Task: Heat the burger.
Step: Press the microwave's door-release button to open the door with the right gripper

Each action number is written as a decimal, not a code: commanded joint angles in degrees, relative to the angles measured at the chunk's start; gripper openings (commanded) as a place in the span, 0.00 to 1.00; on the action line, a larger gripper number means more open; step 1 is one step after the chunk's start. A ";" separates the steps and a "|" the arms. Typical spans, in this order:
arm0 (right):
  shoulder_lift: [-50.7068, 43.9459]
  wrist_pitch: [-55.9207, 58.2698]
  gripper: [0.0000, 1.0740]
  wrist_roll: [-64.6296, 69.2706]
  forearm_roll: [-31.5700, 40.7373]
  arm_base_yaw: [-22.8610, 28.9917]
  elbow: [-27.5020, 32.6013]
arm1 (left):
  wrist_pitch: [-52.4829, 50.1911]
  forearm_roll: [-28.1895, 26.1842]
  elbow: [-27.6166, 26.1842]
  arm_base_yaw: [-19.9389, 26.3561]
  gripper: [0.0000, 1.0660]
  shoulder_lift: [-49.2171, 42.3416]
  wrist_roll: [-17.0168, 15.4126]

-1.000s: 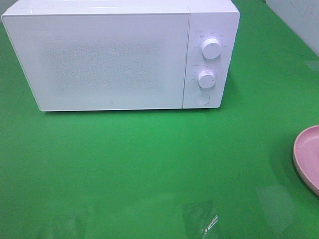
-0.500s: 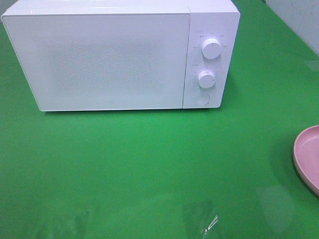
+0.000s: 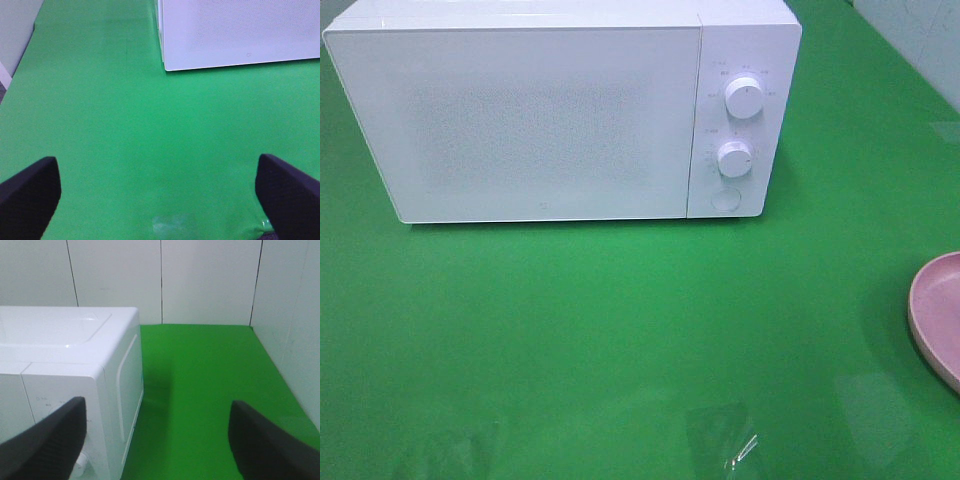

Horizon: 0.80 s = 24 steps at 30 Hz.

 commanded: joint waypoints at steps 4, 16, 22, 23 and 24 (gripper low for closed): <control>10.31 -8.59 0.70 -1.95 -0.63 0.11 -0.46 | -1.03 0.06 0.17 -0.06 0.92 -0.97 0.00; 27.90 -24.52 0.70 -2.06 -0.17 0.11 -0.46 | -1.03 0.06 0.17 -0.06 0.92 -0.97 0.00; 36.73 -33.80 0.70 -4.30 0.11 0.11 -0.46 | -1.03 0.06 0.17 -0.06 0.92 -0.97 0.00; 36.73 -33.80 0.70 -4.30 0.11 0.11 -0.46 | -1.03 0.06 0.17 -0.06 0.92 -0.97 0.00; 38.45 -35.58 0.70 -5.96 1.03 0.11 -0.40 | -1.03 0.06 0.17 -0.06 0.92 -0.97 0.00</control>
